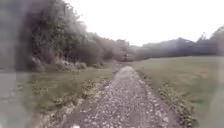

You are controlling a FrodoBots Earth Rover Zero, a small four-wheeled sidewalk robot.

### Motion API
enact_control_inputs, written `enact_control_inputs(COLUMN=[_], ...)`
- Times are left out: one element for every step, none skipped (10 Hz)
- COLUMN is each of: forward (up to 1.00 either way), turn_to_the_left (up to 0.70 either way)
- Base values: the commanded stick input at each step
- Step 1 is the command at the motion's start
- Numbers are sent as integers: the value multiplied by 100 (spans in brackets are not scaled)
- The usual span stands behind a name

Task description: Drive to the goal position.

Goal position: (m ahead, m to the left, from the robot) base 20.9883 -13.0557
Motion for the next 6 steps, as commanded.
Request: enact_control_inputs(forward=[20, 0, 0, 0, 0, 0], turn_to_the_left=[-81, -80, 0, 0, 0, 0])
